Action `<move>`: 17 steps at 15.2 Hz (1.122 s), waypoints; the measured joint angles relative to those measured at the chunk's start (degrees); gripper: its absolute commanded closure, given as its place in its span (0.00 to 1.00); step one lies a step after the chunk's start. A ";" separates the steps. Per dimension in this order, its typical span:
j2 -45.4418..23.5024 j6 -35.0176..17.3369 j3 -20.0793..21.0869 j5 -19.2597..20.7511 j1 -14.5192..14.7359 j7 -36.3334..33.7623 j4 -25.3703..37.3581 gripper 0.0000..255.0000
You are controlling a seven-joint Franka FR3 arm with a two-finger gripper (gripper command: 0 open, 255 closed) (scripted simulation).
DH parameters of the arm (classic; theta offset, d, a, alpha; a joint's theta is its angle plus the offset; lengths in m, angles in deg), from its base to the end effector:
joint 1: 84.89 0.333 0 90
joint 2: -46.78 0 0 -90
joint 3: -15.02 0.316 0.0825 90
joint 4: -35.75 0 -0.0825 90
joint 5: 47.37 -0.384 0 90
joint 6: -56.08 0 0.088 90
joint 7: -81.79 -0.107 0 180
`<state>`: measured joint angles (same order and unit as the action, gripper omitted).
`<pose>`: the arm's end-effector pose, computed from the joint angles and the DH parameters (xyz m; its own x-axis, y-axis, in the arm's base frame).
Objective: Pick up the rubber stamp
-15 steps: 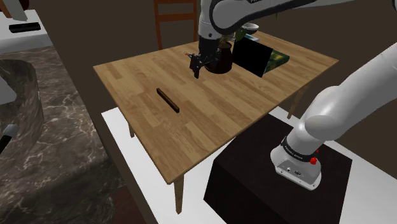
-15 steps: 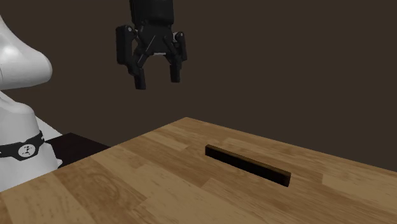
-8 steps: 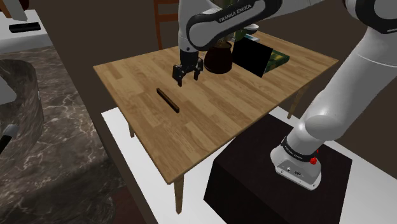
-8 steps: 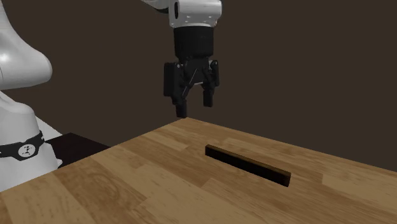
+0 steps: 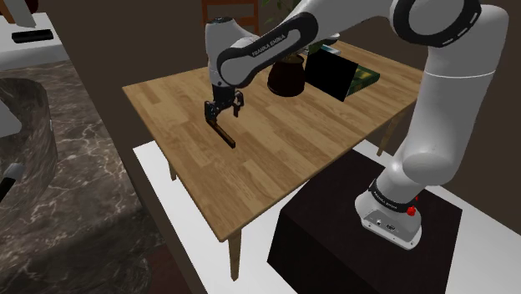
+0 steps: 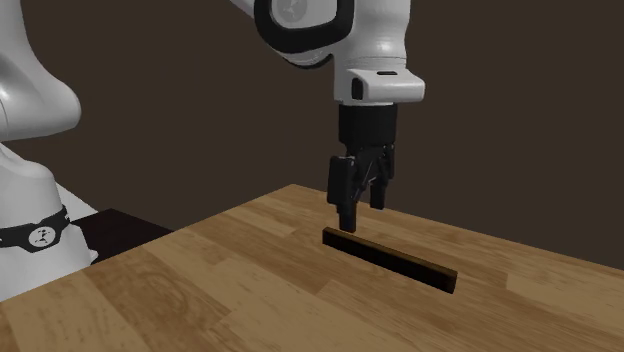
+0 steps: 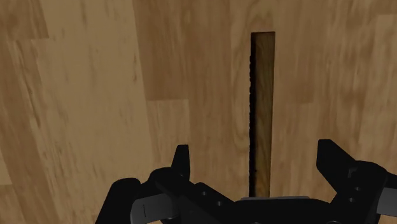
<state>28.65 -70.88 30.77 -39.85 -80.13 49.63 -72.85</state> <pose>0.5874 0.2055 0.3442 0.9900 -0.1384 0.0264 -0.1386 -0.9903 0.0090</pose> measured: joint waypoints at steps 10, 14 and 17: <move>-9.46 -4.43 -1.35 3.28 1.90 -2.60 4.45 0.00; -9.85 -4.89 -1.26 3.39 2.15 -2.76 4.75 1.00; -9.78 -4.93 -1.24 3.38 2.16 -2.79 4.74 1.00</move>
<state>18.86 -75.81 29.54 -36.48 -77.96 46.84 -68.11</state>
